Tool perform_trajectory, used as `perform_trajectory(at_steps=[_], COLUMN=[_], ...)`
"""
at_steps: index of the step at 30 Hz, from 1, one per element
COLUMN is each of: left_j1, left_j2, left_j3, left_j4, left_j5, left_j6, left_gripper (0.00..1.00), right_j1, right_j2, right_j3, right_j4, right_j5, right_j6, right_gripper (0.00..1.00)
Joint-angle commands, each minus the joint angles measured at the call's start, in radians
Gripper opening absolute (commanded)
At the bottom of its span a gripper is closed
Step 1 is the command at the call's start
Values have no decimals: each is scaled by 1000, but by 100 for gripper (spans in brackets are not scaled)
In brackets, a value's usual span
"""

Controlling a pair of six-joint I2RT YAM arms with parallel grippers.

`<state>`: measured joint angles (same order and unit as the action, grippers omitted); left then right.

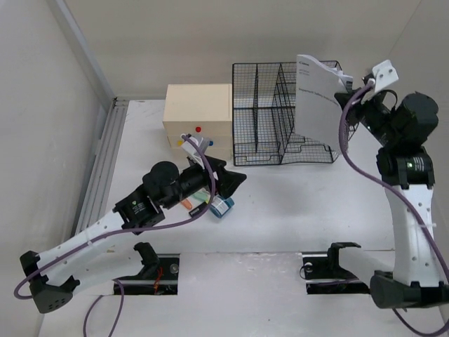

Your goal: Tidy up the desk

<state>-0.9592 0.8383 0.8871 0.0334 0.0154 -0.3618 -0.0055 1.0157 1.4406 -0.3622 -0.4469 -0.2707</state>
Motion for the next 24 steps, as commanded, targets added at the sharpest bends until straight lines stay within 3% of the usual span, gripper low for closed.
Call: perform_trajectory(at_steps=[1, 11, 14, 21, 24], left_j1=[2, 2, 2, 2, 2], left_j2=[-48, -136, -176, -217, -238], left_j3=[-20, -40, -62, -83, -93], left_j4=[-4, -64, -75, -95, -104], left_j5=[-49, -83, -95, -114, -124], left_j6=[30, 21, 21, -26, -39], left_gripper=[84, 84, 83, 83, 82], right_j1=[6, 90, 142, 321, 456], right_j2=[46, 240, 288, 400, 422], right_j3=[87, 251, 276, 264, 231], right_j4=[149, 181, 181, 272, 383], right_j5=[43, -13, 72, 429, 736], right_j6=[119, 281, 281, 271, 251], right_gripper=[0, 0, 0, 0, 0])
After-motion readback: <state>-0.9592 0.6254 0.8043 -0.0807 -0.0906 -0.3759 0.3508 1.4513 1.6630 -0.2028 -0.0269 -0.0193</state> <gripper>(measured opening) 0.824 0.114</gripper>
